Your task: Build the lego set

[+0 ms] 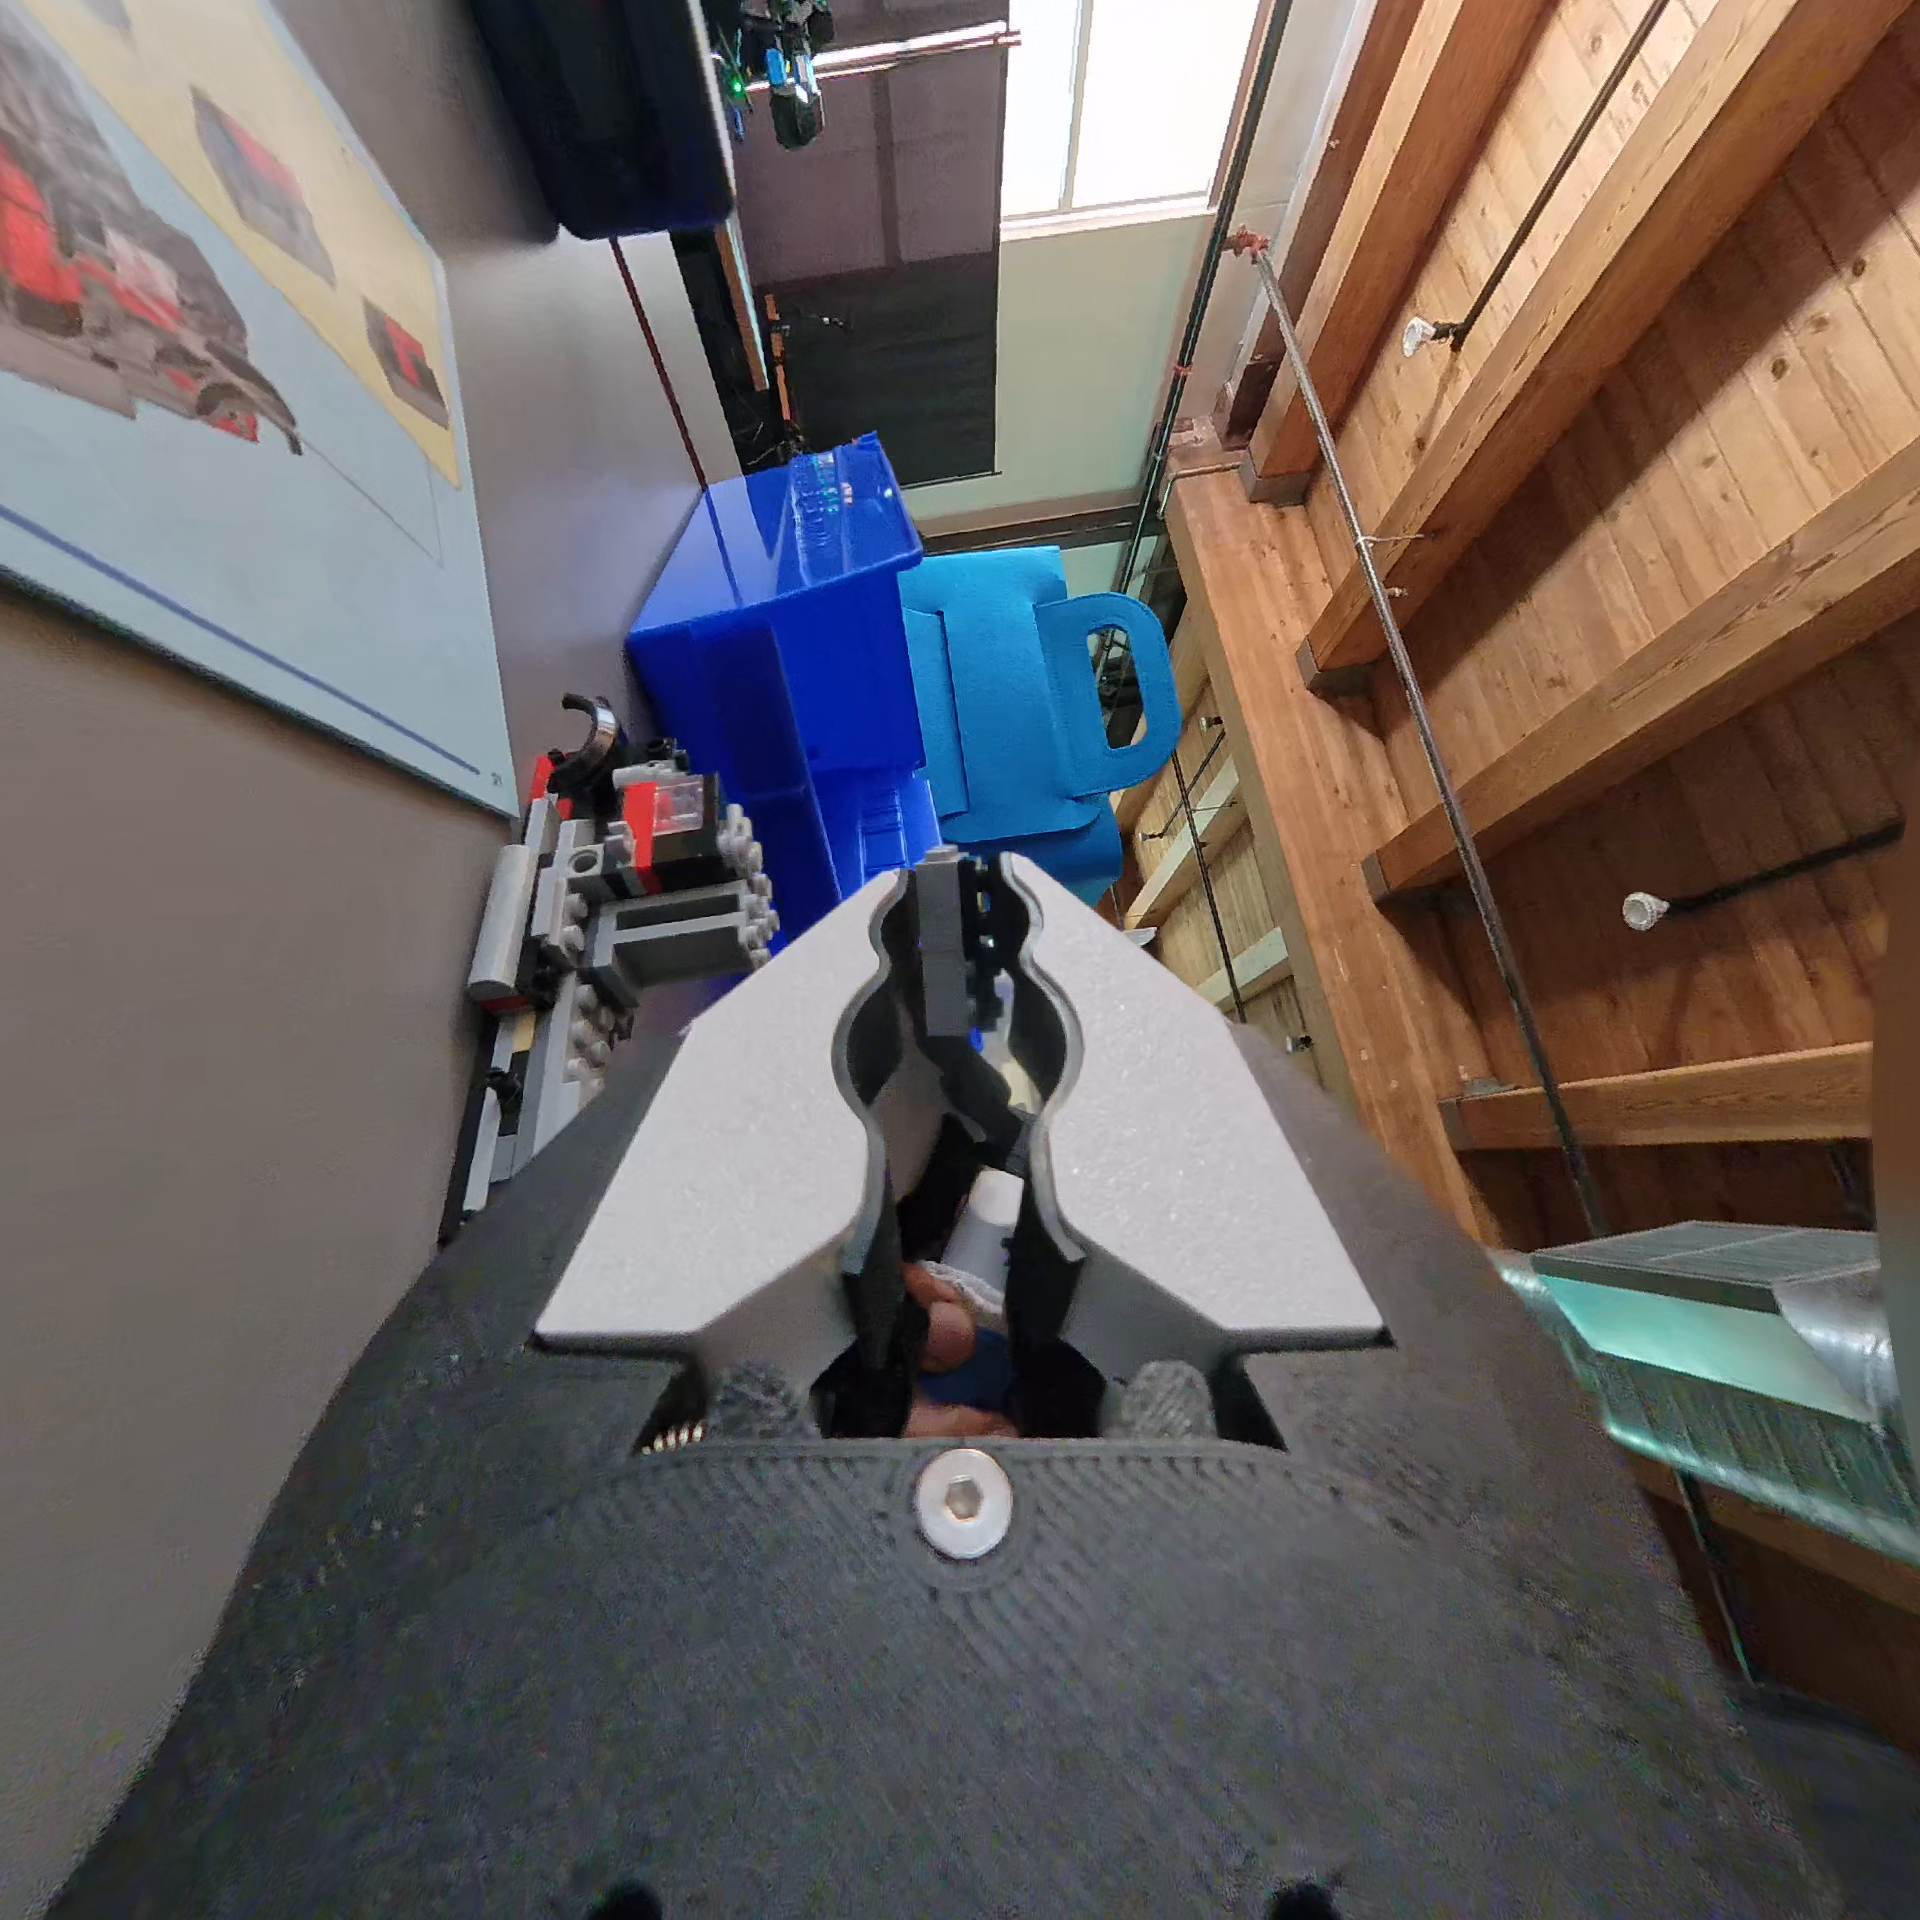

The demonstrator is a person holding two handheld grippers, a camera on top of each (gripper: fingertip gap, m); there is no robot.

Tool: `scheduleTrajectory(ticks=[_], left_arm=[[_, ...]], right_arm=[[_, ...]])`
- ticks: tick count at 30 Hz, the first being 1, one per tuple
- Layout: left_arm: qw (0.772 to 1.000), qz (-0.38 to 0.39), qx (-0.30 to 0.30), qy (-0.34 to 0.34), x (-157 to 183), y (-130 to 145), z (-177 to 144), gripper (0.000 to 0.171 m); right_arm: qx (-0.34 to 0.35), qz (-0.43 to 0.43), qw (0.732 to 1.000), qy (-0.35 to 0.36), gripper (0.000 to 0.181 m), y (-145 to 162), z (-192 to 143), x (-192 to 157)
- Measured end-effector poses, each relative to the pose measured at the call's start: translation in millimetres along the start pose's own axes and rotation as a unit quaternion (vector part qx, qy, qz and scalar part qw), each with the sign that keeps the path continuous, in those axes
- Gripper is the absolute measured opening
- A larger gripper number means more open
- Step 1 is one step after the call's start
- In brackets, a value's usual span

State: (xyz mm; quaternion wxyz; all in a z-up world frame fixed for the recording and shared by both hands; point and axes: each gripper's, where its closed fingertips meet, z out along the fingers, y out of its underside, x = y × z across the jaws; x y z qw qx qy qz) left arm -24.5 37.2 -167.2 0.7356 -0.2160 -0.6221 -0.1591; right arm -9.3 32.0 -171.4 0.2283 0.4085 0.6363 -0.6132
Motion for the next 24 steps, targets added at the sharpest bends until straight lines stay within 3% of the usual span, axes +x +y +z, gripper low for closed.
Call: scheduleTrajectory(ticks=[7,10,12,14,17,24], left_arm=[[0.999,-0.040,0.014,0.003,-2.0,-8.4,-3.6,0.014],[0.998,-0.056,0.019,0.003,-1.7,-15.3,-5.6,0.015],[0.998,-0.058,0.021,0.001,-0.2,-19.1,-6.2,0.015],[0.998,-0.054,0.025,0.000,3.7,-22.9,-5.4,0.015],[0.999,-0.041,0.024,-0.002,11.5,-22.5,-0.9,0.014],[1.000,-0.026,0.015,-0.002,25.5,-3.7,13.1,0.014]], right_arm=[[0.029,-0.029,0.999,-0.027,0.048,-7.0,-3.4,-6.8],[0.055,-0.150,0.987,-0.019,0.047,-18.6,-17.3,-7.5],[0.060,-0.277,0.959,0.010,0.045,-25.2,-27.5,-5.9],[0.040,-0.443,0.894,0.056,0.042,-26.2,-33.6,-1.7],[0.006,-0.666,0.737,0.114,0.036,-24.4,-35.8,7.0],[0.038,-0.853,0.505,0.124,0.035,-23.5,-32.8,-12.7]])
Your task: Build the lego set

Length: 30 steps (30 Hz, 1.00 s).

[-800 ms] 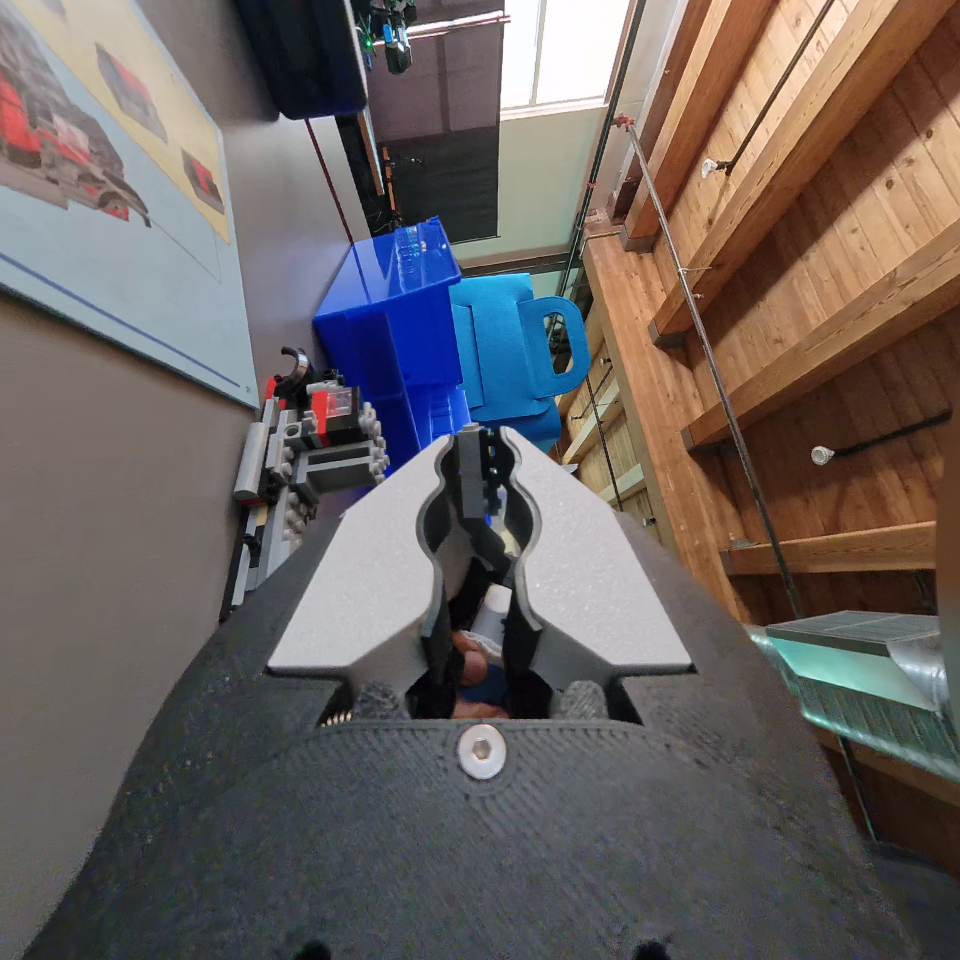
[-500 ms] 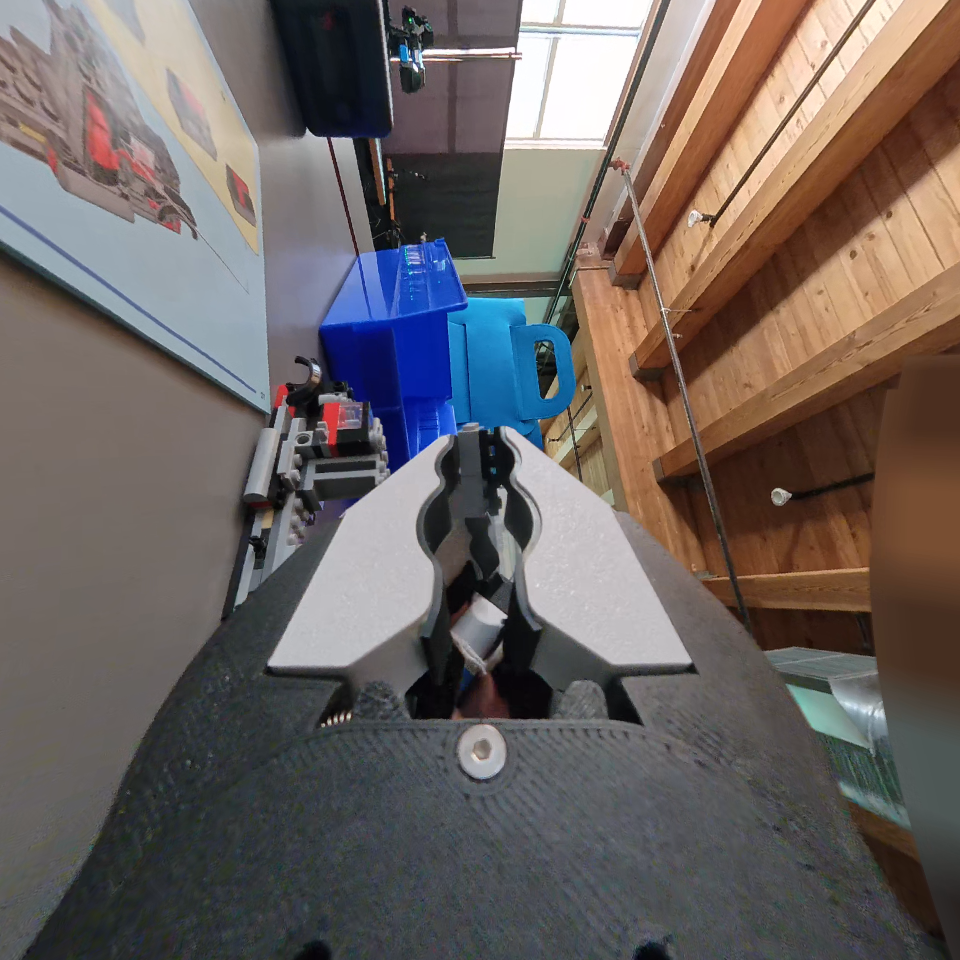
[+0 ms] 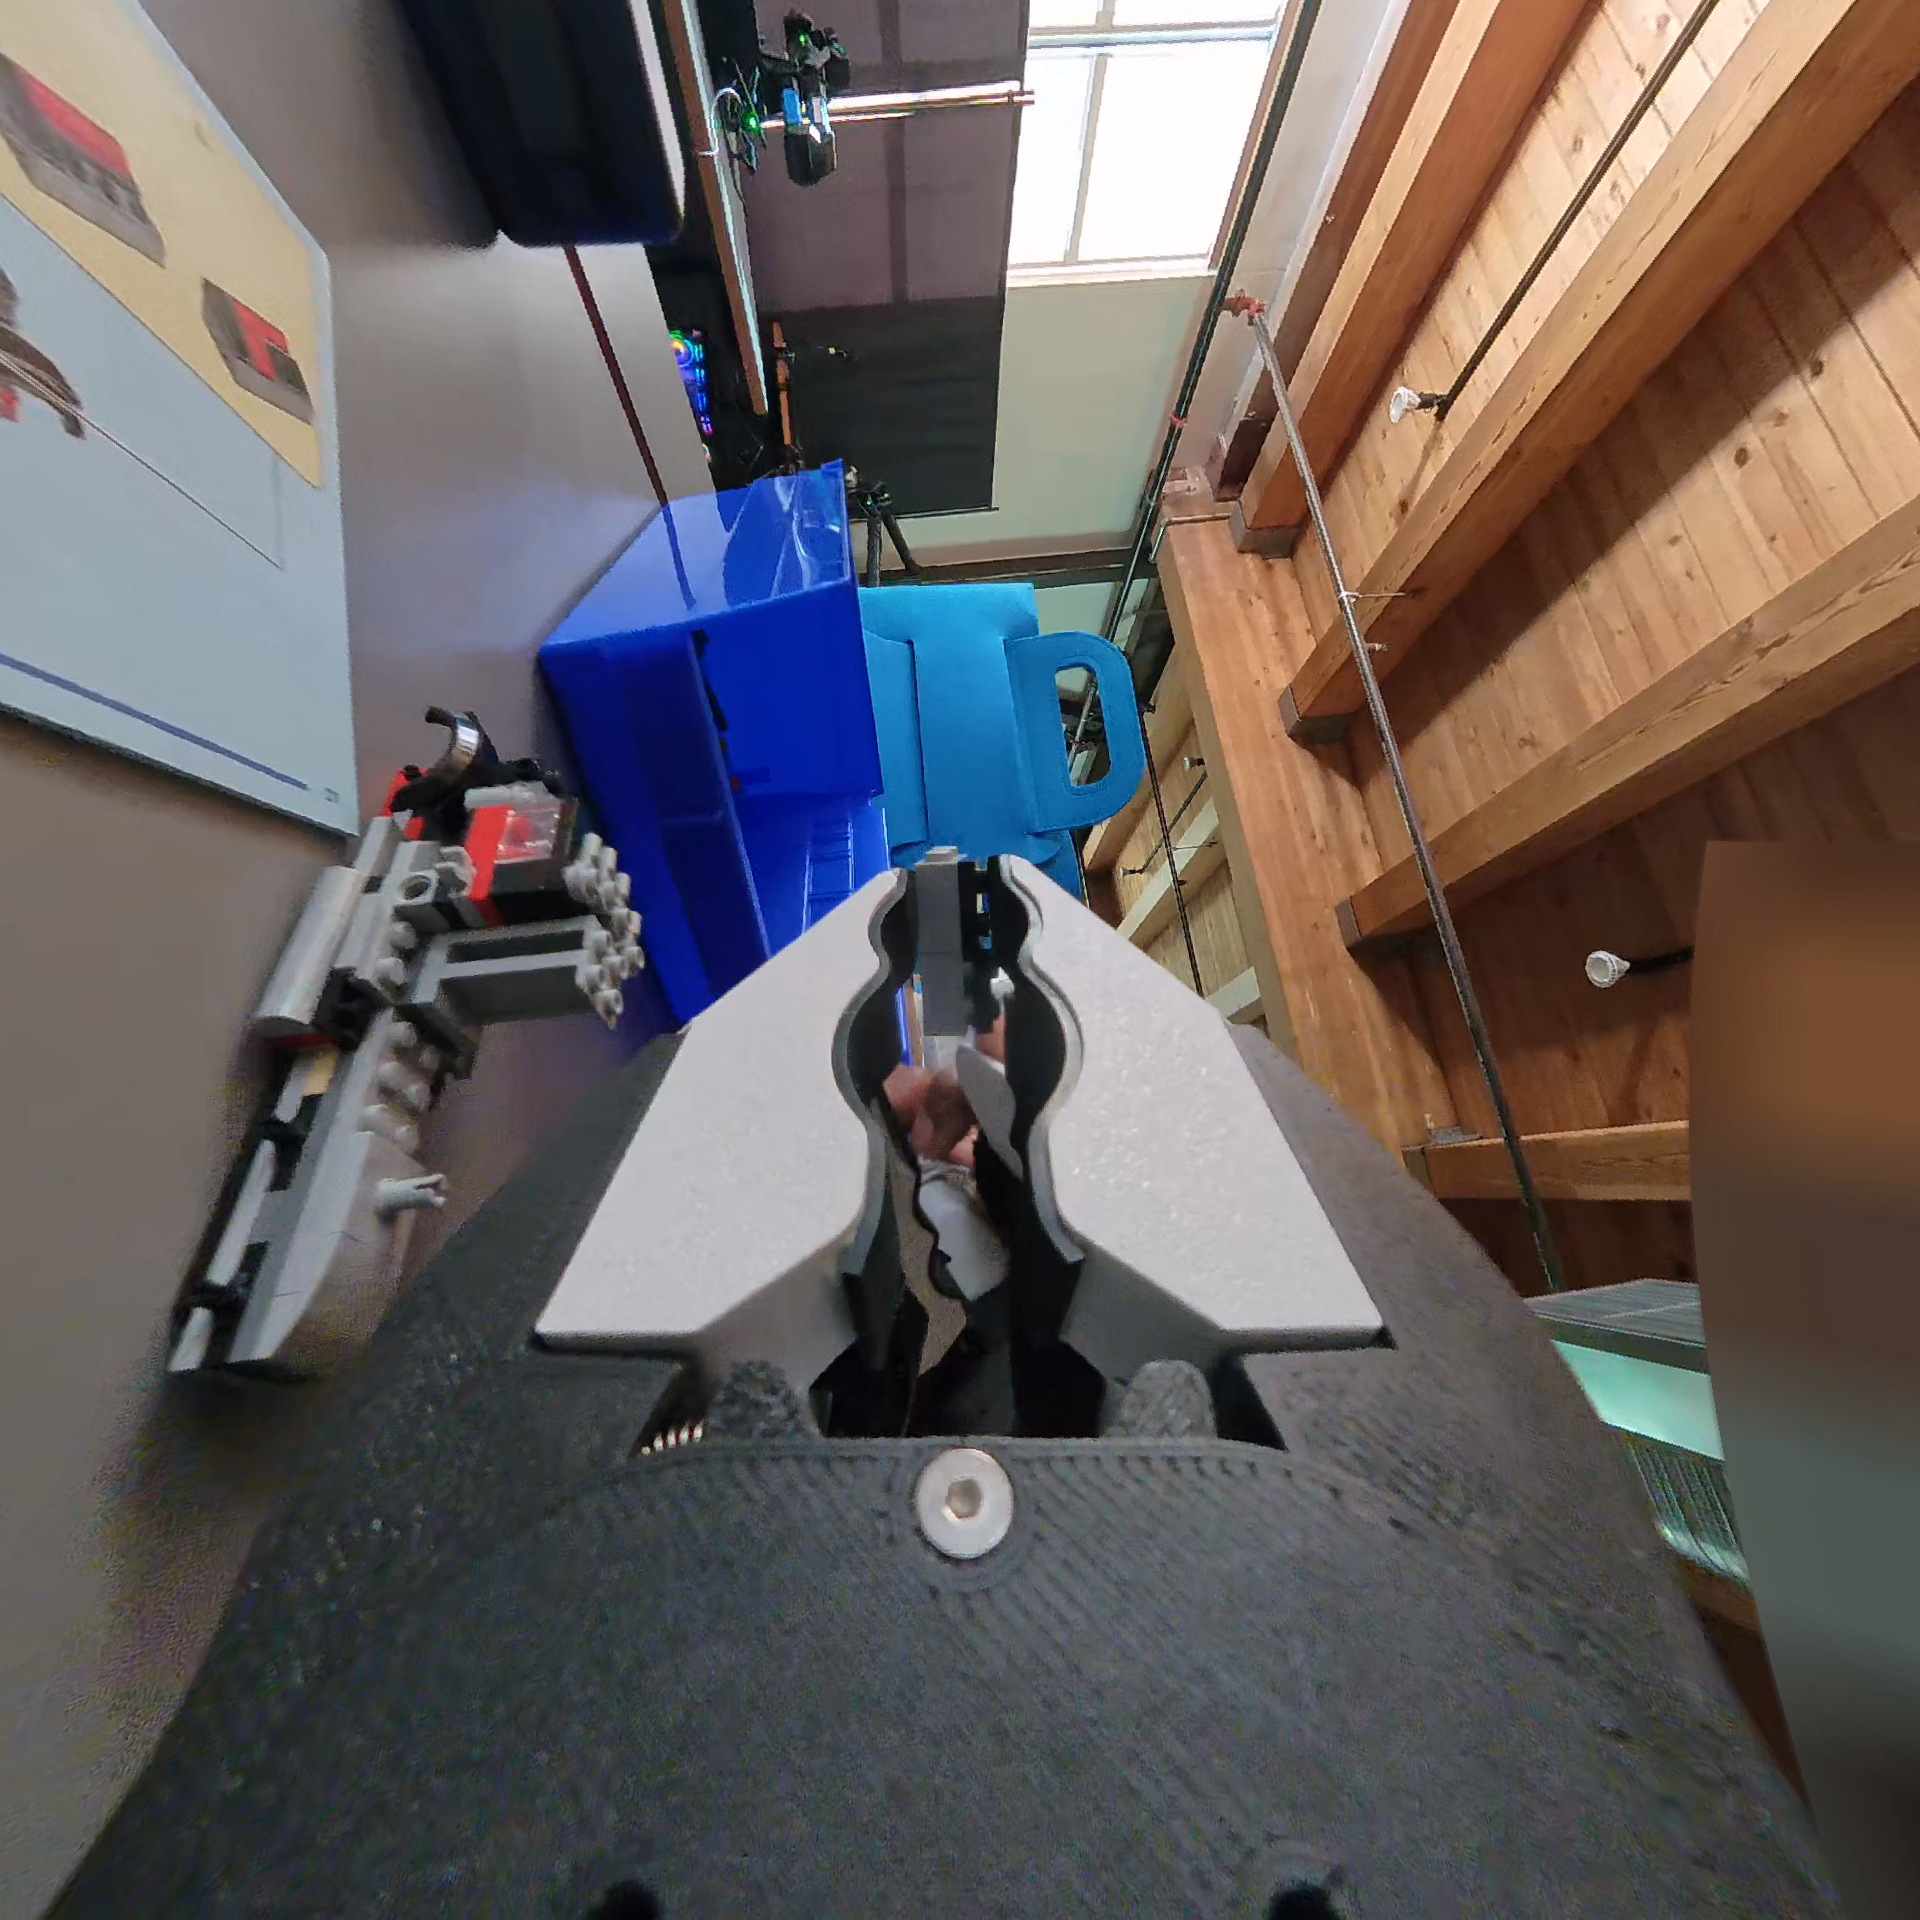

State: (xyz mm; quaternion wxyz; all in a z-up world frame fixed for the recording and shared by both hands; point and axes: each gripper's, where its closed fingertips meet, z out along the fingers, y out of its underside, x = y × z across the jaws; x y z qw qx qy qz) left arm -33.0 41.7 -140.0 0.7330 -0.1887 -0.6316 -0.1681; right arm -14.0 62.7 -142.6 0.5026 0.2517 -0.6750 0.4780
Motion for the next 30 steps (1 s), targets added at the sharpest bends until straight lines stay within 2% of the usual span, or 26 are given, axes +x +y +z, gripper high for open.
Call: scheduleTrajectory(ticks=[4,11,14,20,23,26,28,30], left_arm=[[1.000,0.001,0.000,-0.003,2.2,12.2,4.9,0.015],[1.000,0.011,-0.006,-0.014,4.5,27.5,8.5,0.015],[1.000,0.014,-0.005,-0.017,4.8,31.3,9.3,0.014],[1.000,0.022,-0.014,0.018,17.0,36.4,13.7,0.019],[0.996,0.078,-0.015,0.041,27.9,30.5,15.6,0.029],[0.974,0.197,-0.038,0.104,49.8,23.8,15.5,0.043],[0.939,0.295,-0.099,0.147,60.0,30.0,14.4,0.048],[0.889,0.393,-0.157,0.176,65.2,36.1,11.6,0.055]], right_arm=[[0.012,-0.100,0.995,0.015,0.036,-8.7,0.0,-4.6],[0.003,-0.118,0.991,0.057,0.026,-4.0,-5.1,-0.4],[0.001,-0.115,0.990,0.076,0.012,-1.8,-8.1,5.5],[0.023,-0.070,0.993,0.090,0.009,-3.0,-15.5,18.5],[0.039,-0.012,0.995,0.094,0.010,-2.7,-20.0,29.1],[0.065,0.075,0.992,0.080,0.009,-2.7,-24.7,36.2],[0.089,0.141,0.984,0.066,0.009,-3.5,-28.7,41.5],[0.111,0.206,0.971,0.052,0.010,-3.0,-32.1,48.1]])
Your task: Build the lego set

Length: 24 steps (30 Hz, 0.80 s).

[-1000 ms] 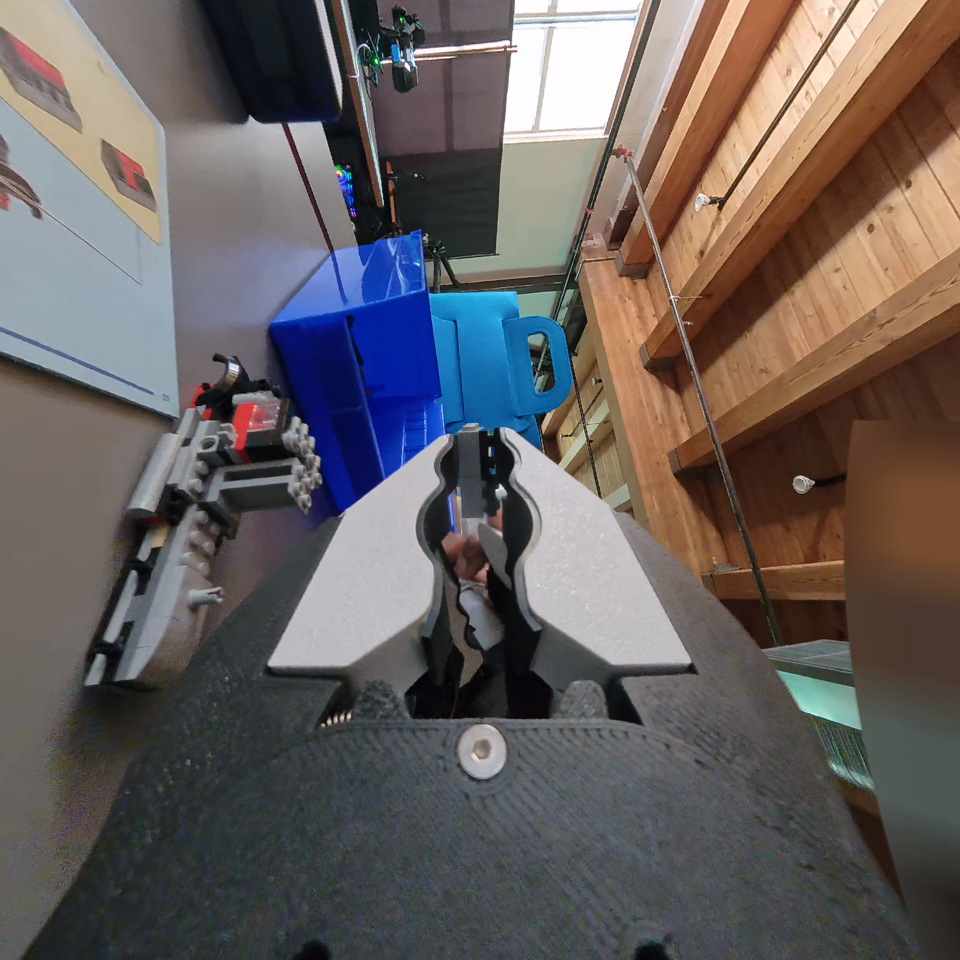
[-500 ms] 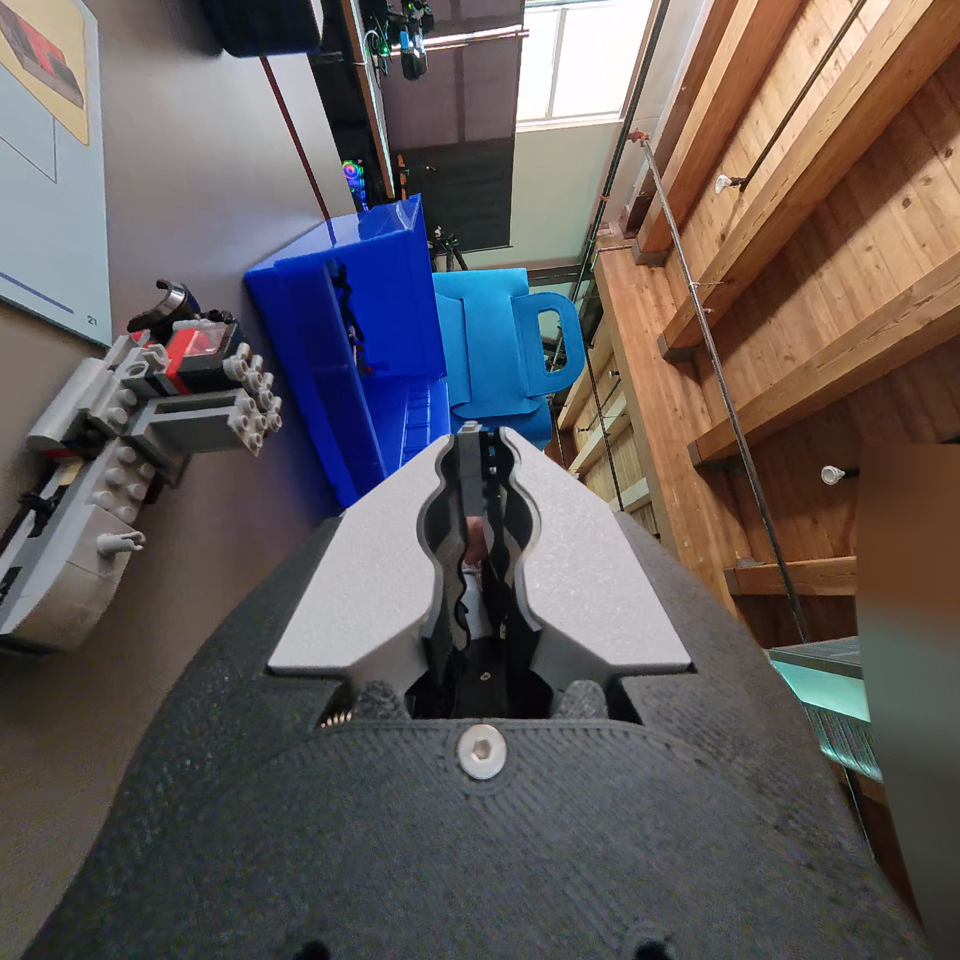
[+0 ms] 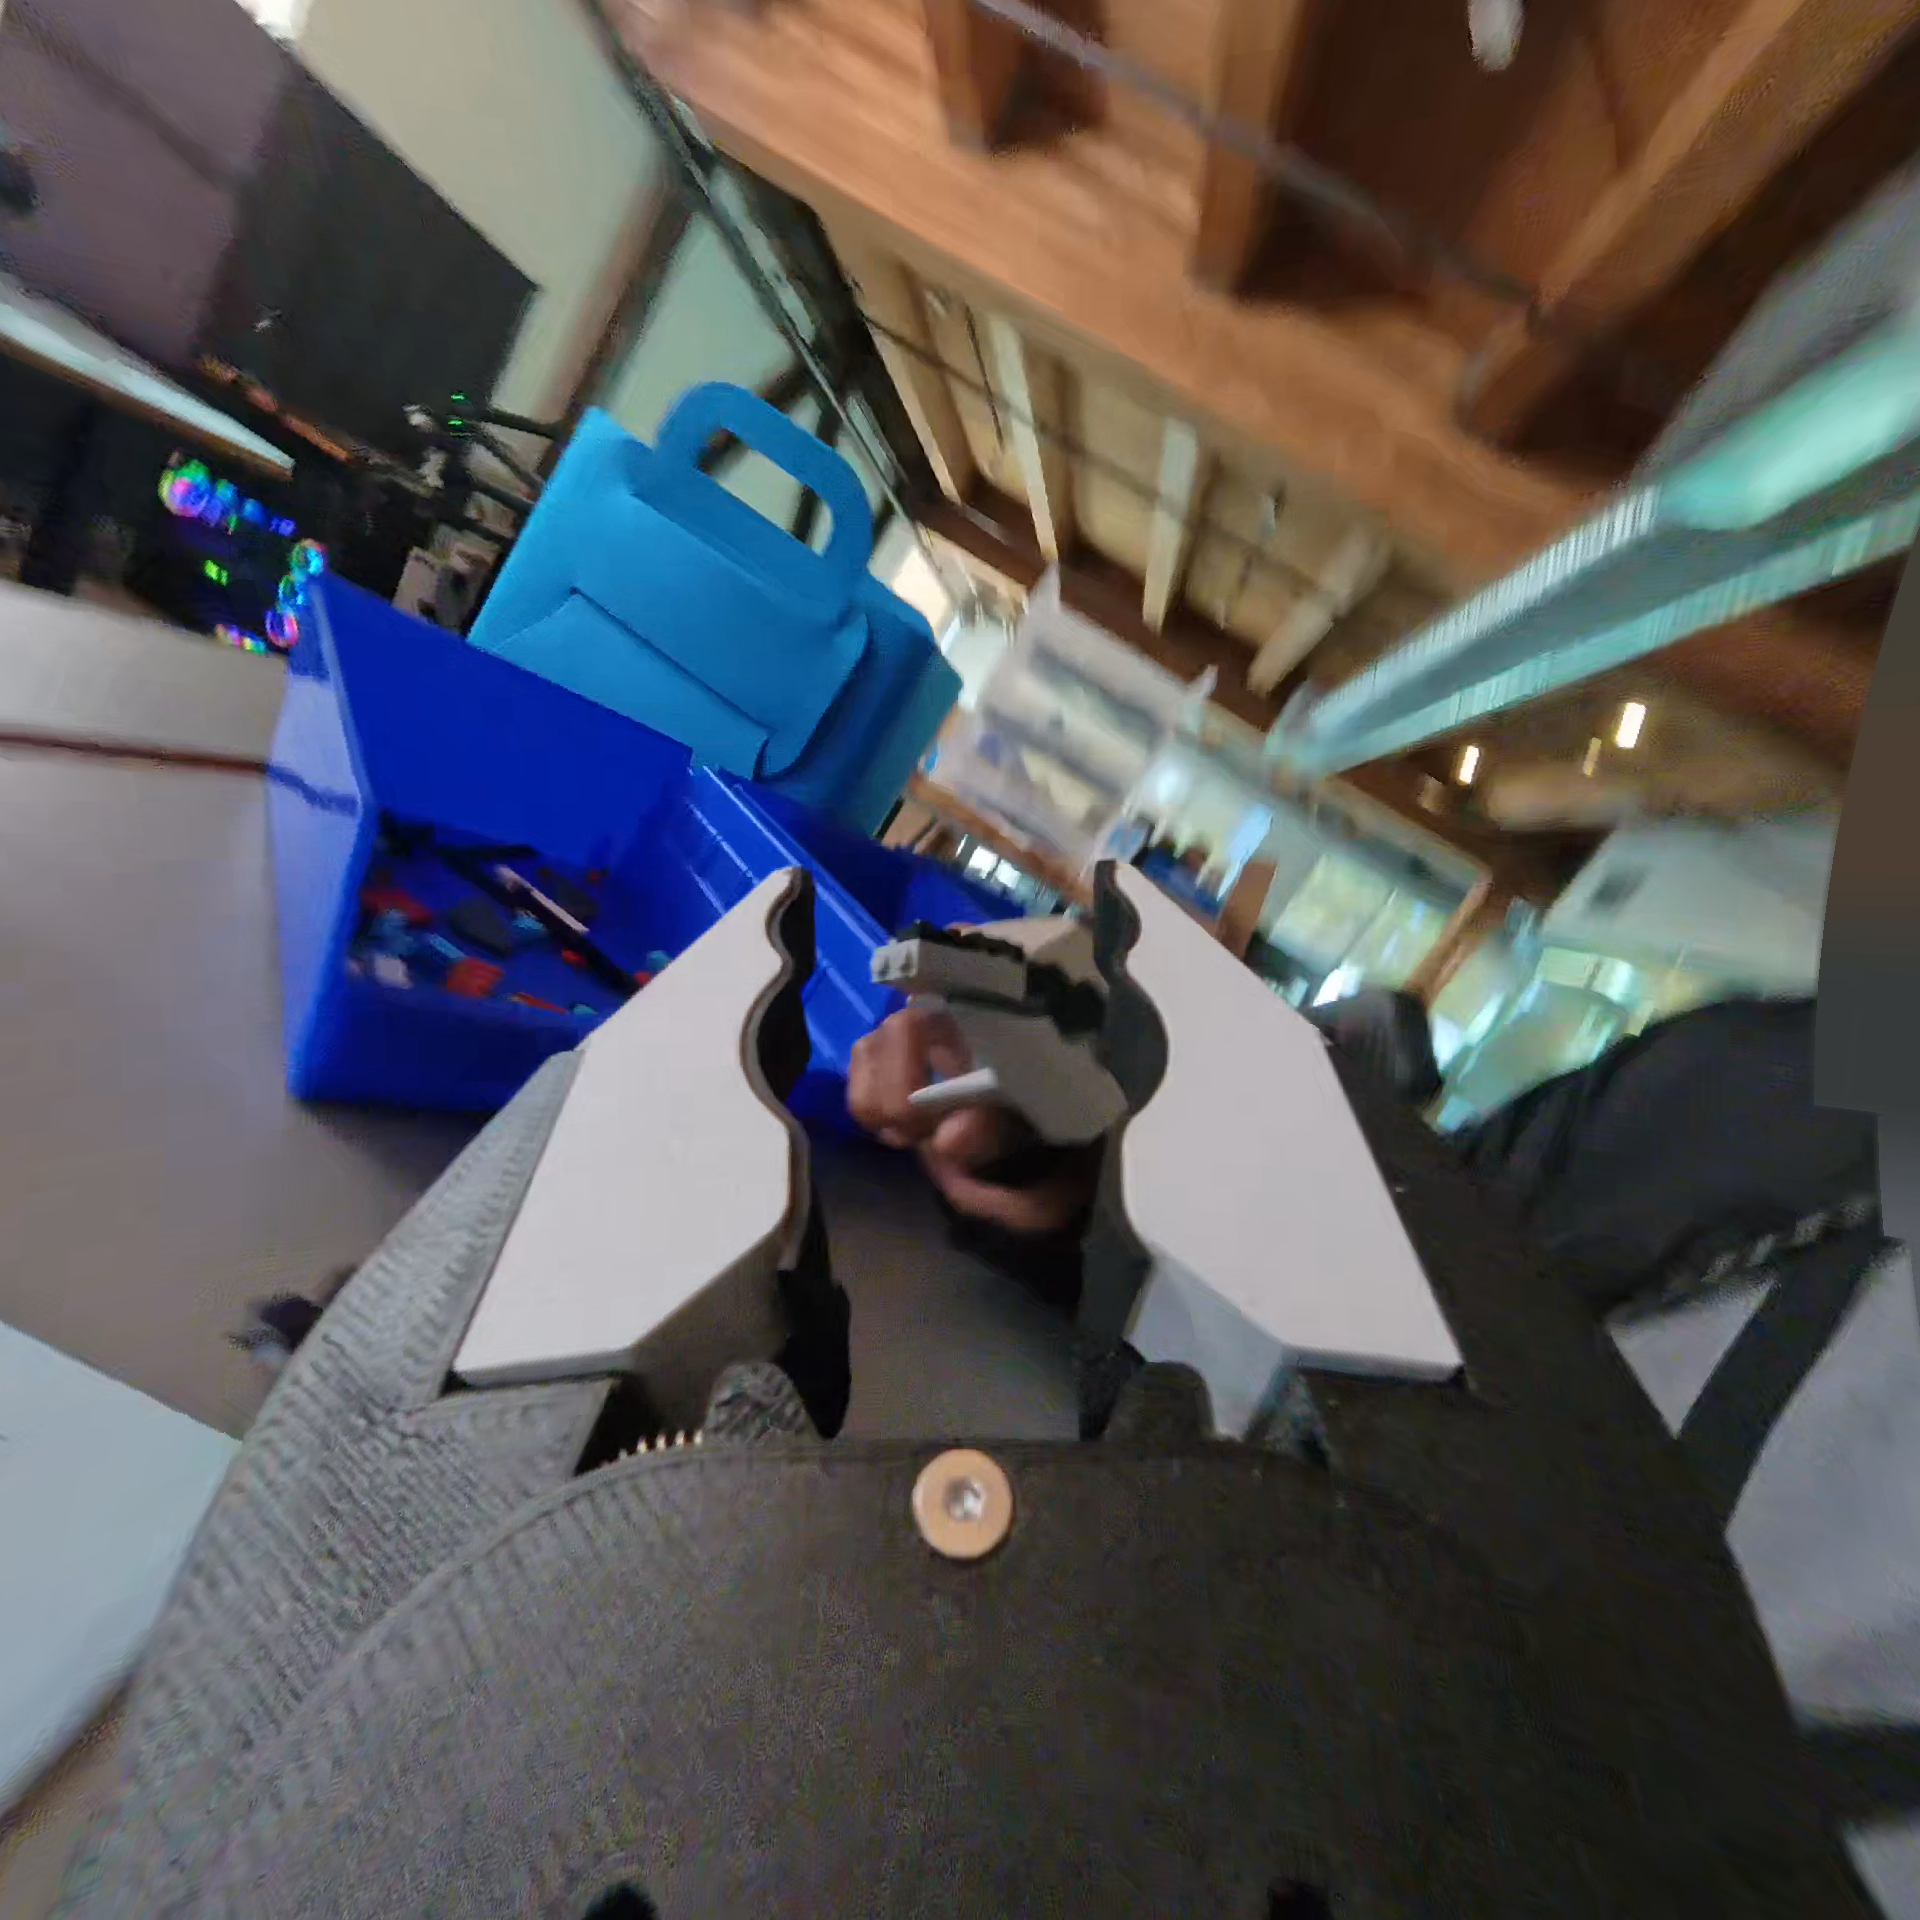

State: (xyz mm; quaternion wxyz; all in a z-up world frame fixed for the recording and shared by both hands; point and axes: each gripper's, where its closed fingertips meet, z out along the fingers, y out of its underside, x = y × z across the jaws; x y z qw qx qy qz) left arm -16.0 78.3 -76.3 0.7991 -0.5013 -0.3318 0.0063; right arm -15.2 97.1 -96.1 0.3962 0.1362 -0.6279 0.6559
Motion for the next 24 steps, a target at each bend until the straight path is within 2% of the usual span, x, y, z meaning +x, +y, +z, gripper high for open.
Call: scheduleTrajectory(ticks=[2,4,6,8,12,21,24], left_arm=[[0.991,0.115,-0.055,0.027,3.2,2.8,0.6,0.057],[0.972,0.202,-0.108,0.062,5.3,10.7,4.3,0.058],[0.953,0.254,-0.139,0.096,6.7,16.8,10.7,0.057],[0.939,0.286,-0.141,0.131,9.2,19.7,17.0,0.052],[0.931,0.299,-0.130,0.163,3.9,21.1,24.6,0.041],[0.932,0.275,-0.129,0.196,1.2,36.3,26.6,0.026],[0.935,0.269,-0.119,0.200,4.4,37.9,28.2,0.019]], right_arm=[[0.017,0.059,0.998,-0.012,0.010,-2.4,-2.1,5.7],[0.034,0.113,0.993,-0.025,0.010,-4.2,-3.8,10.1],[0.049,0.165,0.984,-0.036,0.010,-5.3,-5.1,13.8],[0.062,0.203,0.976,-0.045,0.010,-5.3,-6.6,15.4],[0.072,0.249,0.964,-0.061,0.010,-1.3,-9.7,16.0],[0.091,0.328,0.935,-0.100,0.010,1.9,-12.9,13.2],[0.086,0.330,0.933,-0.112,0.010,2.5,-13.7,7.3]])
